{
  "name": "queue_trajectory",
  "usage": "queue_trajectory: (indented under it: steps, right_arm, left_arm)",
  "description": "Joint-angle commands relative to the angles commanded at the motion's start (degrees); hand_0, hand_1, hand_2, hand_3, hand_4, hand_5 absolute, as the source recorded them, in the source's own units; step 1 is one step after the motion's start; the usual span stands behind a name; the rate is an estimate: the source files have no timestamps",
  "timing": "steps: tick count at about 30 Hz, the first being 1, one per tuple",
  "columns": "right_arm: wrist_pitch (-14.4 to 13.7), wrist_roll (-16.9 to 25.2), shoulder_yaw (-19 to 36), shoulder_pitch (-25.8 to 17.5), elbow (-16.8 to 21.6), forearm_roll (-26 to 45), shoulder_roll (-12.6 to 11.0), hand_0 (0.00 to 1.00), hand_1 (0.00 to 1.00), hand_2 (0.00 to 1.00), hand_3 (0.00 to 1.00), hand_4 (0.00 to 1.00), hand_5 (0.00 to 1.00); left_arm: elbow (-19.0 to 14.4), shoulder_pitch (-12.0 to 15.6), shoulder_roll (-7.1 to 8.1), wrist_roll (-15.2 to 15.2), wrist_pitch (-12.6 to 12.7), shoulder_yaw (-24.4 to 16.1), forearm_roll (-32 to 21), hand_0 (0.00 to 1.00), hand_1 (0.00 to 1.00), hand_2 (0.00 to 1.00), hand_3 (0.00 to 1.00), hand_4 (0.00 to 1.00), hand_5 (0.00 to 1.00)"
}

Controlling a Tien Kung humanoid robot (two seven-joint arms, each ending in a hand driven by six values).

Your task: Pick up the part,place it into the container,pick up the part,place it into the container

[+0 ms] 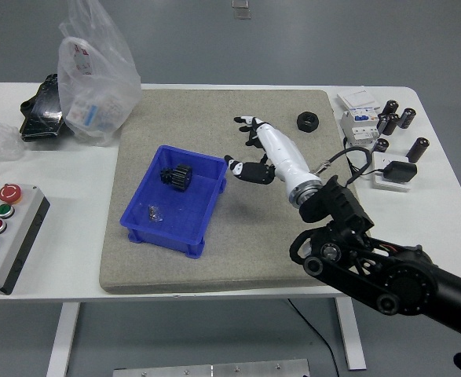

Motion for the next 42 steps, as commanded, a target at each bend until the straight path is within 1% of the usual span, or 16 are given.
queue_trajectory:
  steps: [2,3,4,7,9,10,15,16,19,21,22,25,27,31,38,42]
  right_arm:
    - [-2.17,4.05,2.90,-2.62,-2.21,4.03,-0.81,0.296,0.675,0.768,0.773,0.672,0.158]
    - [-2.69,6.11,4.33,-3.99,-3.50,6.09,-0.91,0.296,0.675,0.768,0.773,0.672,0.158]
    - [-2.80,8.02,5.57,-5.18,-4.61,8.01,-0.88,0.564,0.667,0.715,0.694,0.681,0.239]
    - [-1.39,14.89,10.10,-9.51,-8.14,14.89,-0.19,0.564,0.667,0.715,0.694,0.681,0.239]
    - [0.00,19.36,12.99,-12.23,-8.97,19.35,0.34,0.564,0.667,0.715,0.694,0.681,0.239]
    - [0.68,21.43,14.29,-13.46,-8.98,21.42,0.54,0.763,0.708,0.725,0.686,0.681,0.348]
    - [3.41,32.61,20.68,-19.62,-7.39,32.60,0.55,0.763,0.708,0.725,0.686,0.681,0.348]
    - [3.70,34.33,21.51,-20.57,-6.92,34.27,0.38,0.814,0.728,0.744,0.693,0.679,0.426]
    - [4.58,40.70,23.27,-23.61,-5.02,40.08,-0.12,0.814,0.728,0.744,0.693,0.679,0.426]
    - [4.99,44.24,24.11,-25.41,-3.73,43.20,-0.23,0.814,0.728,0.744,0.693,0.679,0.426]
    - [5.23,45.92,24.58,-26.38,-3.03,44.64,-0.23,0.823,0.736,0.742,0.691,0.672,0.479]
    - [5.60,49.86,25.68,-28.64,-1.19,47.65,-0.41,0.823,0.736,0.742,0.691,0.672,0.479]
    - [5.64,51.77,26.10,-29.67,-0.28,48.15,-0.60,0.823,0.736,0.742,0.691,0.672,0.479]
    - [5.52,53.07,26.07,-30.48,0.25,48.25,-0.83,0.824,0.737,0.739,0.690,0.666,0.485]
    - [4.92,52.66,25.28,-30.03,0.14,47.14,-1.07,0.824,0.737,0.737,0.689,0.655,0.500]
    - [4.58,52.41,25.27,-29.81,0.09,46.81,-1.18,0.823,0.737,0.737,0.689,0.635,0.496]
  left_arm:
    - [0.00,0.12,-0.10,-0.09,0.06,0.08,-0.19,0.626,0.529,0.535,0.629,0.724,0.492]
    - [0.00,0.17,-0.12,-0.17,0.10,0.08,-0.22,0.626,0.529,0.535,0.629,0.724,0.492]
    - [0.00,0.20,-0.13,-0.26,0.13,0.08,-0.25,0.626,0.530,0.535,0.630,0.717,0.484]
    - [0.00,0.27,-0.17,-0.89,0.27,0.35,-0.90,0.626,0.530,0.535,0.630,0.717,0.484]
    - [0.00,0.32,-0.17,-1.17,0.26,0.55,-1.10,0.626,0.530,0.535,0.630,0.717,0.484]
    - [0.00,0.35,-0.17,-1.25,0.24,0.65,-1.17,0.626,0.530,0.536,0.630,0.717,0.483]
    - [0.00,0.71,-0.31,-2.00,0.18,2.08,-2.92,0.626,0.530,0.536,0.630,0.717,0.483]
    - [0.00,0.77,-0.37,-2.18,0.18,2.47,-3.43,0.626,0.530,0.537,0.629,0.718,0.479]
    - [0.00,1.00,-0.71,-2.72,0.12,3.73,-4.96,0.626,0.530,0.537,0.629,0.718,0.479]
    - [0.00,1.18,-0.95,-2.94,0.06,4.22,-5.53,0.626,0.530,0.537,0.629,0.718,0.479]
    - [0.00,1.31,-1.06,-3.04,0.04,4.42,-5.79,0.626,0.531,0.537,0.629,0.720,0.481]
    - [0.00,1.72,-1.25,-3.20,0.10,4.58,-6.15,0.626,0.531,0.537,0.629,0.720,0.481]
    - [0.00,1.94,-1.28,-3.21,0.21,4.48,-6.18,0.626,0.531,0.537,0.629,0.720,0.481]
    - [0.00,2.15,-1.31,-3.15,0.36,4.24,-5.96,0.626,0.531,0.537,0.629,0.725,0.476]
    - [0.00,1.89,-1.36,-3.17,0.15,4.63,-5.82,0.625,0.531,0.537,0.629,0.733,0.480]
    - [0.00,1.79,-1.05,-3.06,0.02,4.95,-5.53,0.625,0.532,0.538,0.630,0.735,0.479]
